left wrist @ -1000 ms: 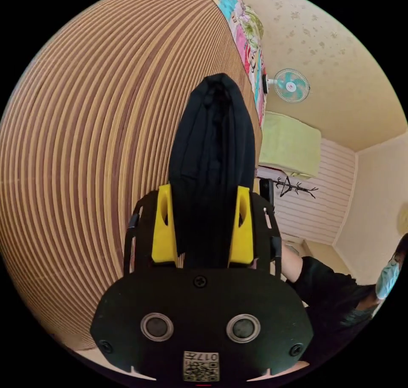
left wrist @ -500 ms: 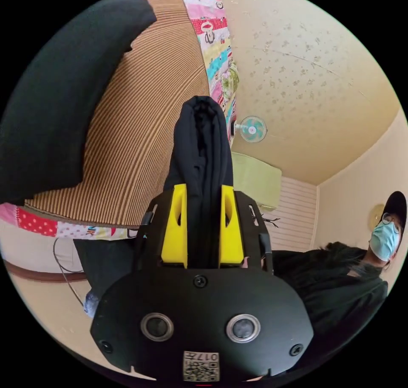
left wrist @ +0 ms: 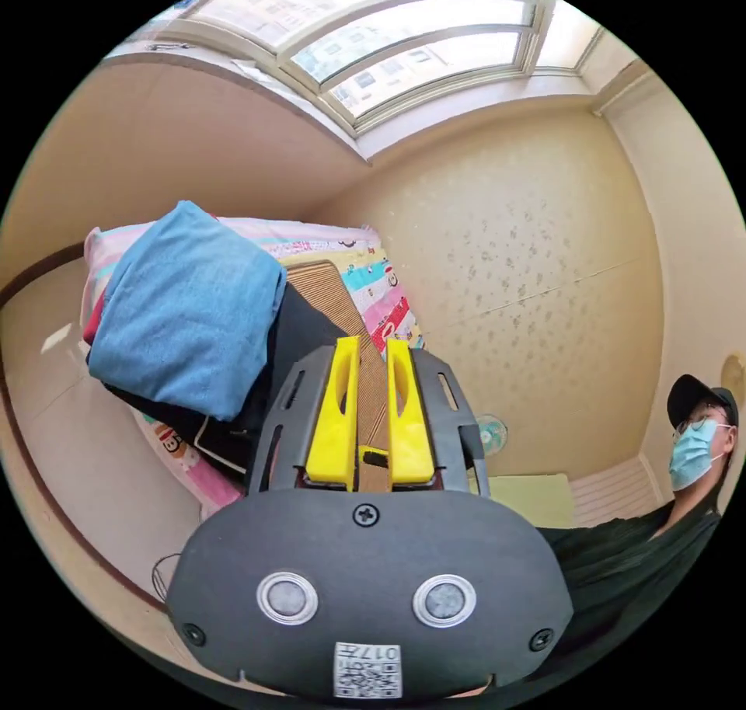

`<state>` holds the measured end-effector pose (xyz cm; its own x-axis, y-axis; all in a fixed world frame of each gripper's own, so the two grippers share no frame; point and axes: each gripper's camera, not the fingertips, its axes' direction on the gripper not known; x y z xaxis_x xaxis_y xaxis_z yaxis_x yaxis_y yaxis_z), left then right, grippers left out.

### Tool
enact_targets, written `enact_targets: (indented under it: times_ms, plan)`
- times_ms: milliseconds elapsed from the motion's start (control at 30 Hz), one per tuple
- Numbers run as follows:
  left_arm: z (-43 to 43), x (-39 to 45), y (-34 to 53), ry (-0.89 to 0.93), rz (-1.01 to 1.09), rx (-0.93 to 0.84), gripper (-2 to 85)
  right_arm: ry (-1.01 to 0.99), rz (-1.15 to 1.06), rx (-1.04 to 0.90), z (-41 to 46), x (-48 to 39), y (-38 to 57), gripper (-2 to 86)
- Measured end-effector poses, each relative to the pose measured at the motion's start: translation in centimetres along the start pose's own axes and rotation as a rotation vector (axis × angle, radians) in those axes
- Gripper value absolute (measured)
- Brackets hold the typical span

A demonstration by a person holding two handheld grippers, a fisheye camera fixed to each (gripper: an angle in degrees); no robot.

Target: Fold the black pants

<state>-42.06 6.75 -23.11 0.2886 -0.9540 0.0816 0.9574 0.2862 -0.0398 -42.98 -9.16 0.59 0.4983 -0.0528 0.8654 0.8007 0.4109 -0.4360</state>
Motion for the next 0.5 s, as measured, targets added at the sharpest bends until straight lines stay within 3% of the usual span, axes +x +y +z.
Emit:
enact_targets:
  times_ms: [167,333,400,500]
  plan:
    - [6.0,-1.7,12.5,-0.217,0.057,-0.268,5.4,0.090,0.030,-0.062,-0.5,0.1,13.1,1.4]
    - [16.0,2.3,23.3,0.200,0.173,-0.460,0.0,0.381,0.228,-0.130,-4.4,2.7,24.2,0.5]
    - [19.8,5.8,26.0,0.238,0.262,-0.560,-0.6,0.453,0.242,-0.099,-7.8,4.1,28.6,0.4]
    - [24.9,14.3,31.6,0.213,0.558,-0.730,-0.9,0.563,0.344,0.015,-14.2,5.6,33.6,0.4]
